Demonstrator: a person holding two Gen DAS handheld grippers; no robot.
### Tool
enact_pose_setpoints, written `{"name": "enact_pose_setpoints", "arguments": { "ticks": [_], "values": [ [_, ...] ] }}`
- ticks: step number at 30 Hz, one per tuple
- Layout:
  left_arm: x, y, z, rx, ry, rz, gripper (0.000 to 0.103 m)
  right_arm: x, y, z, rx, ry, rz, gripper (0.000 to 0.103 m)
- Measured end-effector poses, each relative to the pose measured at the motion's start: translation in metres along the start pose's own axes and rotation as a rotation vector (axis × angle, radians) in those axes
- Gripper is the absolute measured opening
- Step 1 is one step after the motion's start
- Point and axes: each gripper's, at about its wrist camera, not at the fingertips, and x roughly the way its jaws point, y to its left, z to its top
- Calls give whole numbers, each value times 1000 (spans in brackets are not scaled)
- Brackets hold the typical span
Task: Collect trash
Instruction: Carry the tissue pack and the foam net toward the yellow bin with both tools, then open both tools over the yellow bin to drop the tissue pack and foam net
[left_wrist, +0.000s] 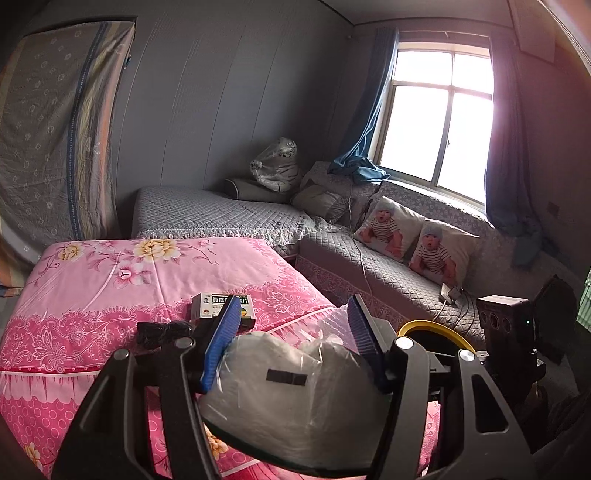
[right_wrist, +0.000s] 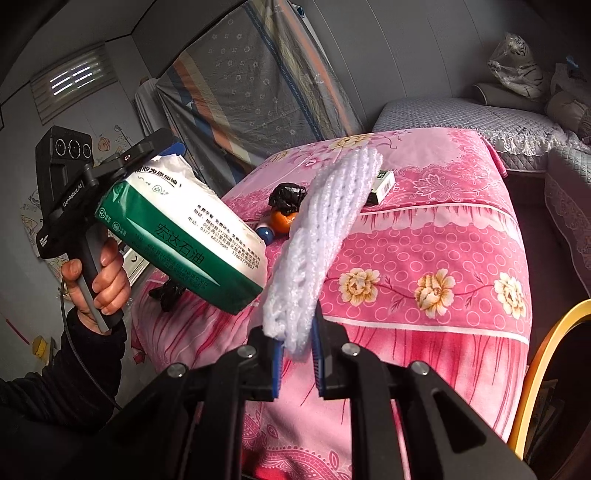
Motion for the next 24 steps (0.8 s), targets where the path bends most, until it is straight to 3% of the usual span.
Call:
{"name": "enact_pose_setpoints", "arguments": {
  "ticks": [13,24],
  "values": [
    [54,-68,21,70,36,-136,57,-85,-60,-5,103,-147,-158,12],
    [116,-148,26,143,93,-290,57,-155,-129,-41,265,-247,-333,12]
  ]
}}
